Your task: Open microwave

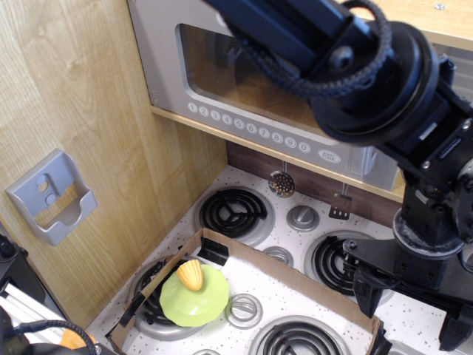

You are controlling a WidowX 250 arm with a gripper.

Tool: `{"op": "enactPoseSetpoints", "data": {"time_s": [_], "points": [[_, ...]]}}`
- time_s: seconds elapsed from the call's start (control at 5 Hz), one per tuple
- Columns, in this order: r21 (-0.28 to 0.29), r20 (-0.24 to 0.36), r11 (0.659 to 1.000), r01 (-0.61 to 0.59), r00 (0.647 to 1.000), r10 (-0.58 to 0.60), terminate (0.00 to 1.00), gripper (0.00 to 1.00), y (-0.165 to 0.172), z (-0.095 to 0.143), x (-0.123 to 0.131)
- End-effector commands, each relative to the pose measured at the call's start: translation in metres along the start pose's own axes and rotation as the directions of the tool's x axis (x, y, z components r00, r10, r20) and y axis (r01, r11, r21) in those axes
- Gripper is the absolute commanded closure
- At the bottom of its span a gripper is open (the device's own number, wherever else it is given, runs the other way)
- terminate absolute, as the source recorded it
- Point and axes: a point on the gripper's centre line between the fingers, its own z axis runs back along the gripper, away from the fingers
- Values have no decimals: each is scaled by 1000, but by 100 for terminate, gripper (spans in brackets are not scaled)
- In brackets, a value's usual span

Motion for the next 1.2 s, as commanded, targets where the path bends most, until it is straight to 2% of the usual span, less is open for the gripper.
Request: {"op": "enactPoseSetpoints", "data": {"time_s": [0.0, 0.2, 0.4, 0.6, 1.0], "points": [[0, 0, 1000, 0, 1000, 0, 0, 0, 0, 0, 0], [-14, 5, 998, -57, 998, 57, 0, 0, 9, 8, 11], [18, 54, 998, -57, 997, 56, 0, 0, 26, 19, 23], [43, 75, 998, -53, 996, 49, 0, 0, 42, 35, 35], [68, 71, 997, -29, 997, 24, 0, 0, 72, 64, 62]]}}
